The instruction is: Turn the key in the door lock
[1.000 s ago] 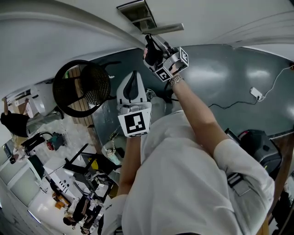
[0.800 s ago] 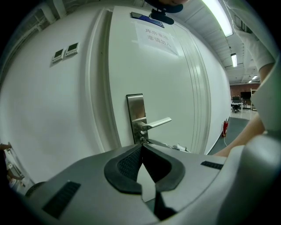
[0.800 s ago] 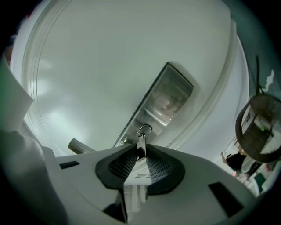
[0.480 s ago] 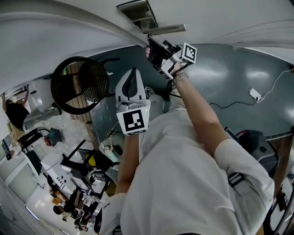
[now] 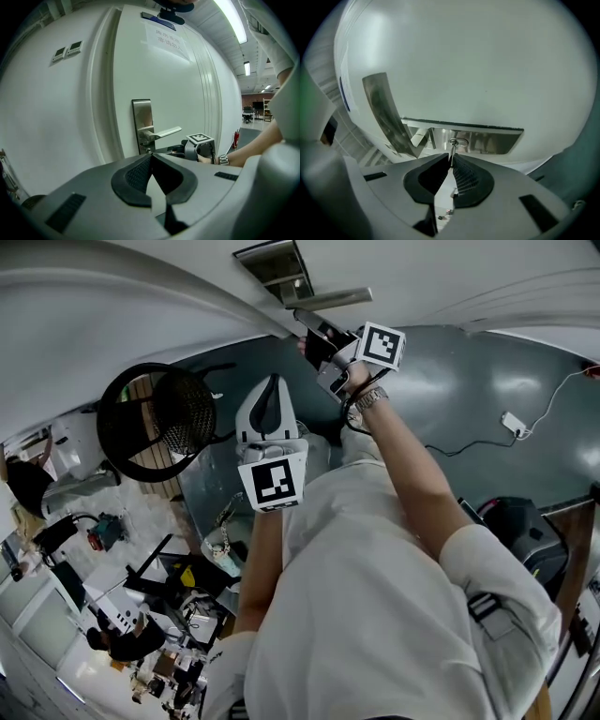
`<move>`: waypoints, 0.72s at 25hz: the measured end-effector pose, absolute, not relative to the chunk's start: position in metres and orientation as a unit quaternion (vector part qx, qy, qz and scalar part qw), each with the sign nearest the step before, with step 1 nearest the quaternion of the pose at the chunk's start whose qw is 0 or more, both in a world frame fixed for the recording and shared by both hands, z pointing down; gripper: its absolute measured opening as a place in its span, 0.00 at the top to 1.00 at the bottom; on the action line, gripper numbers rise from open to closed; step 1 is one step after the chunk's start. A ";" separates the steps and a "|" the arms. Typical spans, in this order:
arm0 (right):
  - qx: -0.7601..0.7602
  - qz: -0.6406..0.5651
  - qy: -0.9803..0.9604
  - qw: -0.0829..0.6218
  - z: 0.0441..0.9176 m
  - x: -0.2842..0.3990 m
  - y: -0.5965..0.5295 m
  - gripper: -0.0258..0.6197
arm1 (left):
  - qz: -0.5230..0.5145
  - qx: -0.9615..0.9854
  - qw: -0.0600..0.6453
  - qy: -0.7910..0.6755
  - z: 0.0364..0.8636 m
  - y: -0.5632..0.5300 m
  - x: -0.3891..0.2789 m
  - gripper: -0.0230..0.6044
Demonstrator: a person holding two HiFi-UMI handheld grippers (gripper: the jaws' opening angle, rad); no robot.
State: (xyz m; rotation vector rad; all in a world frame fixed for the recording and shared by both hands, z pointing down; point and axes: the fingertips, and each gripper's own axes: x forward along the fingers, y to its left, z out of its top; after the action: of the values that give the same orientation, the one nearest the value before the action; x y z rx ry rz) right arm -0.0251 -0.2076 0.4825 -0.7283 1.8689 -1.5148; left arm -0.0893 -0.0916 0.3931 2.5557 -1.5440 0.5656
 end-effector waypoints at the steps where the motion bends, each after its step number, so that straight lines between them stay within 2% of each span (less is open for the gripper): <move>1: -0.290 -0.562 0.716 0.295 0.482 -0.027 -0.209 0.92 | 0.183 0.841 0.052 -0.506 0.394 -0.093 -0.092 0.95; 8: -0.381 -0.534 0.722 0.221 0.486 -0.034 -0.207 0.92 | 0.161 0.852 0.061 -0.495 0.395 -0.094 -0.113 0.95; 18: -0.542 -0.408 0.733 0.040 0.476 -0.042 -0.204 0.91 | 0.134 0.867 0.066 -0.475 0.385 -0.087 -0.159 0.95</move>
State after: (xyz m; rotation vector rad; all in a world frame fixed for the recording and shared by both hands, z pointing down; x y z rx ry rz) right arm -0.0423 -0.2043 0.4757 -1.6619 2.2462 -1.2516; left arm -0.1591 -0.0874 0.3848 2.6160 -1.4332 0.4042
